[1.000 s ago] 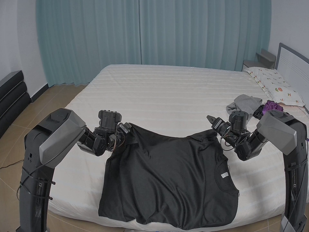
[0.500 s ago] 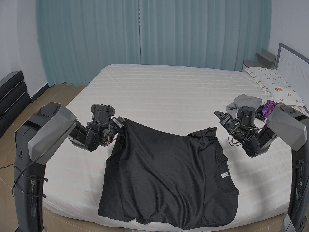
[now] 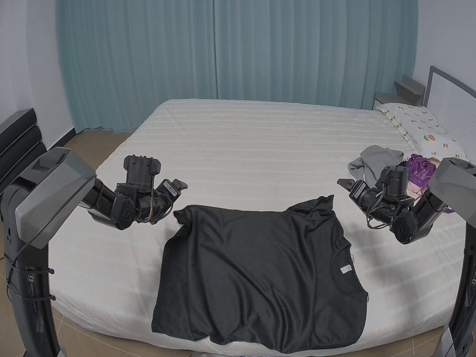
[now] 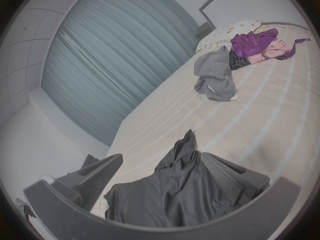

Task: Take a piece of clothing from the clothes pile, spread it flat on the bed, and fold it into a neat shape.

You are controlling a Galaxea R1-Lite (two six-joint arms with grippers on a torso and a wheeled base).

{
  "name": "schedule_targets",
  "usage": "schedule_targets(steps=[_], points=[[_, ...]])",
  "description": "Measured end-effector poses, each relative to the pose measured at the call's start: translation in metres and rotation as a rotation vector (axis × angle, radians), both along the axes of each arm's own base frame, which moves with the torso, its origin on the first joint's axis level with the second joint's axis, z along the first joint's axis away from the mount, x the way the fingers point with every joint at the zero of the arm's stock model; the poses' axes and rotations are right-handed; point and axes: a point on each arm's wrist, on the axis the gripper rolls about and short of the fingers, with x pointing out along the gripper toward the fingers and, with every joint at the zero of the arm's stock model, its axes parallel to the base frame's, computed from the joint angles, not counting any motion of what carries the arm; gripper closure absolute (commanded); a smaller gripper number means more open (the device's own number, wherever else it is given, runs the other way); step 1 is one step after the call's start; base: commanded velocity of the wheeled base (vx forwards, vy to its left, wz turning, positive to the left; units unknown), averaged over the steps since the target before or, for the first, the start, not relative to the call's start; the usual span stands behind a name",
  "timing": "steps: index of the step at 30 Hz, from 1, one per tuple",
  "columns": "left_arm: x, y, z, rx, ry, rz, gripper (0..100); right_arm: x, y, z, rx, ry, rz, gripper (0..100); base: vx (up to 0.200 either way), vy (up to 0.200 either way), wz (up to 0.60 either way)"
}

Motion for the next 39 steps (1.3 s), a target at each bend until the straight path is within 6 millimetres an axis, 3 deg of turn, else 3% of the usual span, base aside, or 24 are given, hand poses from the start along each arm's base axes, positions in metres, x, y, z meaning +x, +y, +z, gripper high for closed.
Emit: schedule_targets(steps=[10,18,39], points=[[-0.016,0.016,0.013,0.004,0.046,-0.066,0,-0.022,-0.011,0.001,0.027,0.052,0.059,0,0.0,0.0,0.0],[-0.021,0.022,0.006,0.047,0.067,-0.111,0,-0.031,-0.011,-0.008,0.033,0.098,0.085,0,0.0,0.0,0.0],[-0.003,0.024,-0.028,0.115,0.077,-0.138,0,-0.027,-0.004,-0.029,0.029,0.163,0.1,0,0.0,0.0,0.0]])
